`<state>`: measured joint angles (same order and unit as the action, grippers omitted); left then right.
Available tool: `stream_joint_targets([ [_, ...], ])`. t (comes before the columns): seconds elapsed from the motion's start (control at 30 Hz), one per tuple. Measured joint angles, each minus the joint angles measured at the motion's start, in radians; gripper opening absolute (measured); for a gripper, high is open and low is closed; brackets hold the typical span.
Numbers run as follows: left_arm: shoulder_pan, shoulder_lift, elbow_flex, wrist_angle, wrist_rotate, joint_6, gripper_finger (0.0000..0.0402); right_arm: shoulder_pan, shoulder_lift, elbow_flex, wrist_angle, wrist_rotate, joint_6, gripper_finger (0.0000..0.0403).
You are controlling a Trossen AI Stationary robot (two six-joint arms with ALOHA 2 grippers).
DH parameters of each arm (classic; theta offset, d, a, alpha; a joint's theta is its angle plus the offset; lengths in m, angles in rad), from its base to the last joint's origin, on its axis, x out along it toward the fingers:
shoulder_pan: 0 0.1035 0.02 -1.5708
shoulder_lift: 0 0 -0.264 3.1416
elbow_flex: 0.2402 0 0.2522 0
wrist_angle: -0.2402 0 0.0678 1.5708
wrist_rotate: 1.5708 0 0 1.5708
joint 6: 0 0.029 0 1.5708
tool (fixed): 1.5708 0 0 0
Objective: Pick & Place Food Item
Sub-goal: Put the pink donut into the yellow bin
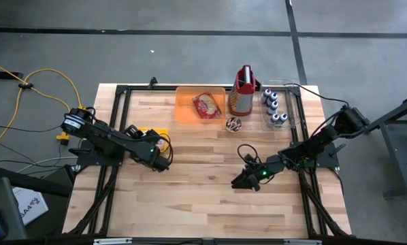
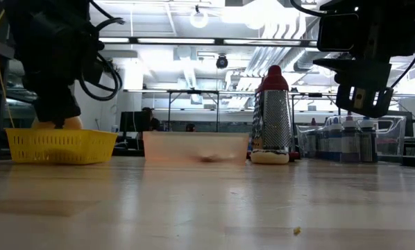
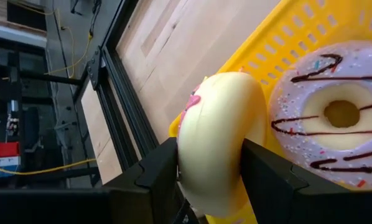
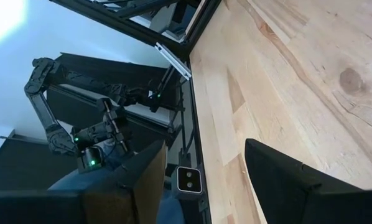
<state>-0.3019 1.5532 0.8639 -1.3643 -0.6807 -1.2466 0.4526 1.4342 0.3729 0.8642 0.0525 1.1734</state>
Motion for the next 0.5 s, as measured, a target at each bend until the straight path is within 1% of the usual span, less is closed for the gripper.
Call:
stream_joint_targets([
  [0.37,0.0,0.0,0.001,0.007,0.0,0.004,0.0159,0.0,0.0,0.0,0.0,0.0,-0.001,0.0207],
  [0.5,0.001,0.0,0.001,0.013,0.037,-0.01,0.0159,0.0,0.0,0.0,0.0,-0.003,-0.001,0.0207],
])
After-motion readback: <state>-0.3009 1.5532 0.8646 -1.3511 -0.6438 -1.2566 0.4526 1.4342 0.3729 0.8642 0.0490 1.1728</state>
